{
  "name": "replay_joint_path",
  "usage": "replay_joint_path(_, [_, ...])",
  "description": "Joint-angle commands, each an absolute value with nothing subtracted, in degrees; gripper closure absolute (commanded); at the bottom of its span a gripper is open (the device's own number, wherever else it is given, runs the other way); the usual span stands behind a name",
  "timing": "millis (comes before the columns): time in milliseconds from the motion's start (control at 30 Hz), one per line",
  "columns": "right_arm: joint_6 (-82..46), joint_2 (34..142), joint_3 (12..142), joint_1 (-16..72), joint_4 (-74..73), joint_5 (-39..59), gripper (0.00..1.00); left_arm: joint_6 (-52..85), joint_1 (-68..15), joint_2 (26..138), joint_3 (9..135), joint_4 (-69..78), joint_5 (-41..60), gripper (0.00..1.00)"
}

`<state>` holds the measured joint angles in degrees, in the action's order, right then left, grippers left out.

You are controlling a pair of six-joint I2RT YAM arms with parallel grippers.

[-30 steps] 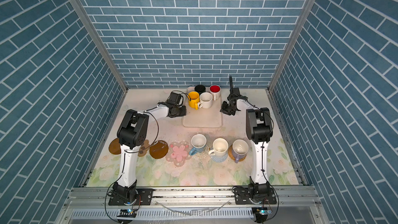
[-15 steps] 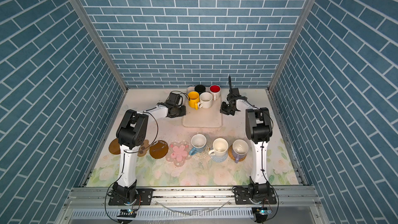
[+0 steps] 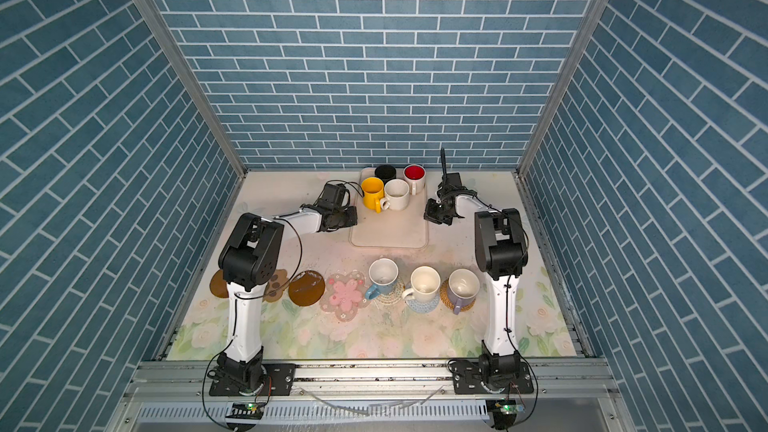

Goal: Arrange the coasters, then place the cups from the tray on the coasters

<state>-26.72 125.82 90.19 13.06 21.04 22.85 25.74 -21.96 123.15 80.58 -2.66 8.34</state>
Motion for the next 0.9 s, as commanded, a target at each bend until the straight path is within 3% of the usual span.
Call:
replay_joint_path(0, [-30.70,123.67,86.92,13.86,23.70,22.50,1.00,24.16,-22.54,120.65,77.19,-7.14,9.51,1.00])
replay_joint_path(867, [-31.77,115.91,74.45,16.61,18.54,21.03,1.00,26.97,-23.16,111.38,60.38,0.90,7.15,1.00])
